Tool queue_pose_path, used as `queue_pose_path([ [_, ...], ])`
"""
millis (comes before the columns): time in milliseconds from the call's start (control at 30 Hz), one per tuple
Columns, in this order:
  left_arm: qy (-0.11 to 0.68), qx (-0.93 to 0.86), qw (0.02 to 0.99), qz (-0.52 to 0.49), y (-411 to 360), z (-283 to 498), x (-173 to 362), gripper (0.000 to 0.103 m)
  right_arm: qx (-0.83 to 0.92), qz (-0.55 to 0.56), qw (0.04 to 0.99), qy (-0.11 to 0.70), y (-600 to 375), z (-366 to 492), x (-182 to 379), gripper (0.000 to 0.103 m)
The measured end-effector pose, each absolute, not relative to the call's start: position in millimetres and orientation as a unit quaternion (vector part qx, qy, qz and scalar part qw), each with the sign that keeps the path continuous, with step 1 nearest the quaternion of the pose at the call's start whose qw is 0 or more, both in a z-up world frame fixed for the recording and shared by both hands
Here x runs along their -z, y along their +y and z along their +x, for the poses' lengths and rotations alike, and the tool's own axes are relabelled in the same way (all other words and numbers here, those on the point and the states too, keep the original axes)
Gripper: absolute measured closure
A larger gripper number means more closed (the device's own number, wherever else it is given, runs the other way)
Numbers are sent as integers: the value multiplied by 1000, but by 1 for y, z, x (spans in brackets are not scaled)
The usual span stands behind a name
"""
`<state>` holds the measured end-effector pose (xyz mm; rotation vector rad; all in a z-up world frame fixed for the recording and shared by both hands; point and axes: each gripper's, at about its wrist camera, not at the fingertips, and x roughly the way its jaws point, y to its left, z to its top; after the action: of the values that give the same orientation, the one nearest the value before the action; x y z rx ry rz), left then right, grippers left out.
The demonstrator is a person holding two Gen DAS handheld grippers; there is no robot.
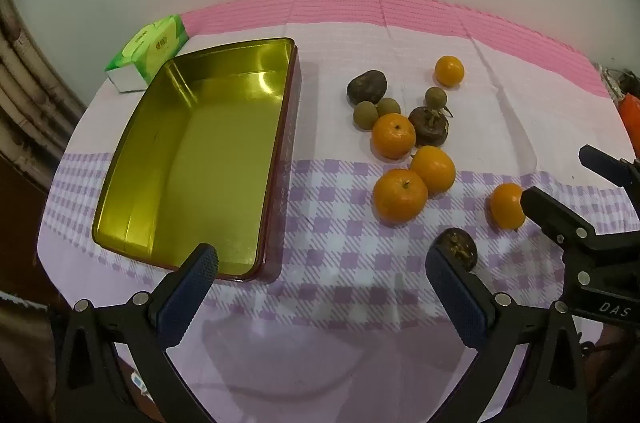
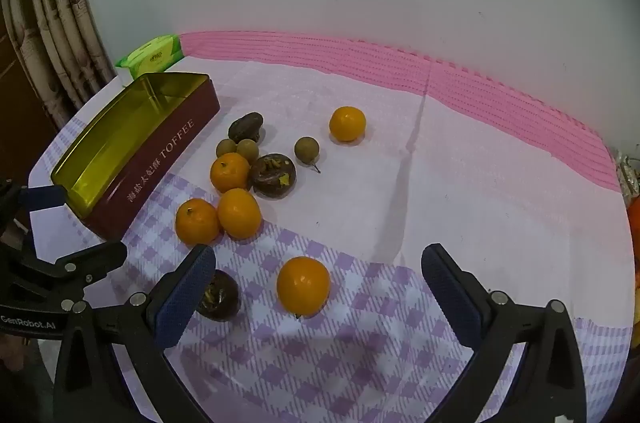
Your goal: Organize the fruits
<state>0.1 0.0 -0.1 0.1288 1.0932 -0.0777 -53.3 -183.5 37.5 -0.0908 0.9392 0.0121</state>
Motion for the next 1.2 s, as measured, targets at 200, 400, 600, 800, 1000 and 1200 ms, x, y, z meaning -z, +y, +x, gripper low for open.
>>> queue_pose_path([
  [200, 522, 43, 850, 58, -2, -4, 0, 0, -13, -37, 891, 453, -181, -53, -37, 1],
  [400, 528, 43, 846, 64, -6, -3, 6, 0, -14, -37, 890, 455, -185, -55, -42, 1],
  [600, 533, 49, 842, 67, -6, -3, 14, 0, -14, -39, 891, 451, -181, -57, -38, 1],
  [800, 532, 55, 842, 69, -6, -4, 13, 0, -15, -33, 891, 452, -183, -60, -38, 1],
  [1000, 535, 62, 840, 67, -8, -4, 11, 0, -17, -33, 891, 453, -183, -58, -36, 1],
  [1200, 527, 73, 844, 67, -10, -6, 9, 0, -16, -29, 890, 454, -185, -57, -36, 1],
])
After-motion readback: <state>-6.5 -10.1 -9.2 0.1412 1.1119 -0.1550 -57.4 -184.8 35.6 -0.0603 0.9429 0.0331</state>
